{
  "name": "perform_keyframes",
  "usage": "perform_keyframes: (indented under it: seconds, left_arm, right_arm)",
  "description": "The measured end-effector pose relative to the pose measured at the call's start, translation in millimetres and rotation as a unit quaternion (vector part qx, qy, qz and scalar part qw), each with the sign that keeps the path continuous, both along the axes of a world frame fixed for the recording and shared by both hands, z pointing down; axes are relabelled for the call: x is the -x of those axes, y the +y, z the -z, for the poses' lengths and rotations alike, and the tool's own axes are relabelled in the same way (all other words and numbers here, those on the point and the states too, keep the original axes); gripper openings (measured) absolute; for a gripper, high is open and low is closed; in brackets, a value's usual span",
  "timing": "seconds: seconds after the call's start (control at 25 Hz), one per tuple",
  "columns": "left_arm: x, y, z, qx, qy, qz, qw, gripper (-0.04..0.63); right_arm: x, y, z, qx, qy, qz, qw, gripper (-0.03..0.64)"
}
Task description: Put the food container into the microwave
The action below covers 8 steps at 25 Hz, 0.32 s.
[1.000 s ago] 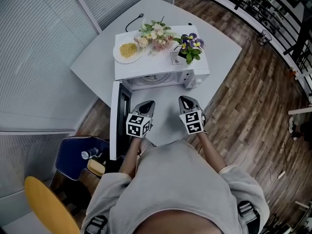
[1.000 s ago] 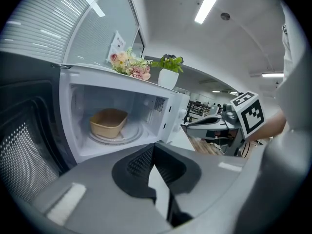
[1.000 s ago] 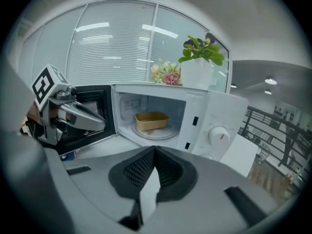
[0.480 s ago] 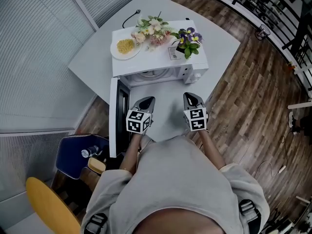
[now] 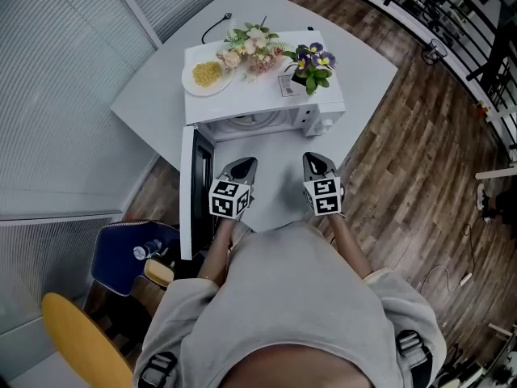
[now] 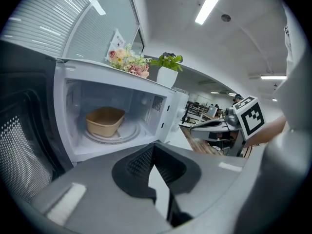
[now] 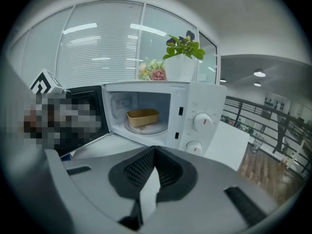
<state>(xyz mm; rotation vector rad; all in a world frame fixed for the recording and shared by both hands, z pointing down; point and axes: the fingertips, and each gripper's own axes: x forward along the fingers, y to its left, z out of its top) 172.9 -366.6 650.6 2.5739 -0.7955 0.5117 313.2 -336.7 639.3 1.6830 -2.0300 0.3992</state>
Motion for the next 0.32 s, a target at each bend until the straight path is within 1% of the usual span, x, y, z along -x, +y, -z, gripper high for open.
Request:
perform_keyframes:
  seconds: [0.32]
  left_arm:
    - [-3.0, -2.6, -3.7, 0.001, 0.002, -0.002, 1.0000, 0.011]
  right_arm:
    - [2.0, -3.2, -6.5, 0.006, 0.001, 0.004, 1.000, 0.014]
